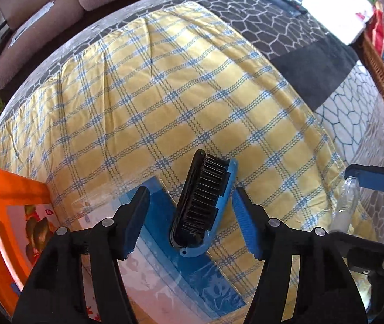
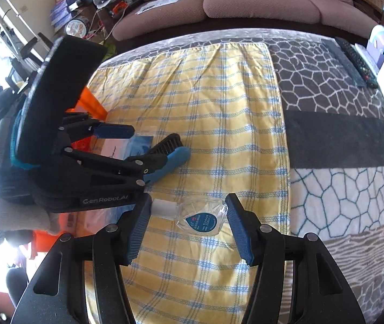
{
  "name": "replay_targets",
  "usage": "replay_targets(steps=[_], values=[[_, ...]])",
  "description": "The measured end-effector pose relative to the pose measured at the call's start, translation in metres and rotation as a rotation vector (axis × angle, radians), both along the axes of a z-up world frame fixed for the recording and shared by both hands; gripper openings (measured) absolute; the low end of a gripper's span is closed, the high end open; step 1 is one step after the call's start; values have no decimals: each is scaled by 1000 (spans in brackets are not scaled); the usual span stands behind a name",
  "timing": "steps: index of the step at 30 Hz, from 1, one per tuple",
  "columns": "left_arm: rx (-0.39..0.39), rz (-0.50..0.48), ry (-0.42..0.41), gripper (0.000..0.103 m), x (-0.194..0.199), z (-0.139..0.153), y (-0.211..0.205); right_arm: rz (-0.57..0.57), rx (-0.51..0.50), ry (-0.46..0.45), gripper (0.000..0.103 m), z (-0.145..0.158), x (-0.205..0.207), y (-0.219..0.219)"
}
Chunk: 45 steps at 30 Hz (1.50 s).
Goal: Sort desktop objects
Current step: 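Grasp the blue folding brush with the left tool while the right tool holds the bottle, then carry the brush and the bottle over the orange basket with both tools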
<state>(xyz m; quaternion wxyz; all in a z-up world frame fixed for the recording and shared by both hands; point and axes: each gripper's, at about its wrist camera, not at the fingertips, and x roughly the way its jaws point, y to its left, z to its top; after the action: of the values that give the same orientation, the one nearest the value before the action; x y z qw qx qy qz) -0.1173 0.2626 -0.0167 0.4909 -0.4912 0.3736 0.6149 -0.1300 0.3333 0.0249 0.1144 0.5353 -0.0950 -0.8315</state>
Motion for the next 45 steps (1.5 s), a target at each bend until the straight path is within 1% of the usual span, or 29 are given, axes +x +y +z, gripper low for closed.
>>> replay_targets(steps=[3, 4, 5, 8, 10, 11, 13, 16, 22, 25, 27, 30, 33, 37, 41, 45], values=[[-17, -5, -10, 58, 2, -14, 1, -9, -13, -9, 58, -9, -1, 8], [-19, -8, -8, 53, 4, -16, 0, -10, -17, -12, 58, -12, -1, 10], [-20, -17, -13, 42, 5, -19, 1, -11, -20, -14, 58, -14, -1, 11], [-11, -19, -17, 37, 9, -18, -1, -20, -28, -15, 58, -16, -1, 14], [13, 0, -10, 36, 8, -12, -3, -24, -34, -14, 58, -15, 1, 16], [28, 11, -25, 36, 6, -7, -6, -25, -38, -15, 58, -14, 1, 16], [49, 24, -48, 36, 3, 4, -13, -25, -41, -11, 58, -10, 1, 15], [78, 36, -51, 36, -2, 23, -24, -18, -31, -3, 58, -2, 3, 11], [177, 83, -83, 36, -22, 83, -59, -3, -24, 29, 58, 25, 7, -8], [229, 119, -95, 36, -40, 115, -95, 19, -18, 55, 58, 45, 9, -28], [249, 144, -91, 36, -54, 130, -120, 38, -21, 72, 58, 58, 8, -43], [259, 195, -63, 36, -80, 144, -160, 77, -23, 96, 58, 76, 7, -74], [252, 258, -44, 36, -108, 145, -198, 124, -30, 115, 58, 90, 3, -110], [239, 331, -49, 36, -140, 133, -245, 187, -38, 118, 58, 96, -4, -162], [221, 363, -62, 36, -154, 115, -279, 251, -39, 97, 58, 85, -9, -212], [195, 372, -79, 36, -158, 96, -300, 322, -20, 59, 58, 64, -7, -259]])
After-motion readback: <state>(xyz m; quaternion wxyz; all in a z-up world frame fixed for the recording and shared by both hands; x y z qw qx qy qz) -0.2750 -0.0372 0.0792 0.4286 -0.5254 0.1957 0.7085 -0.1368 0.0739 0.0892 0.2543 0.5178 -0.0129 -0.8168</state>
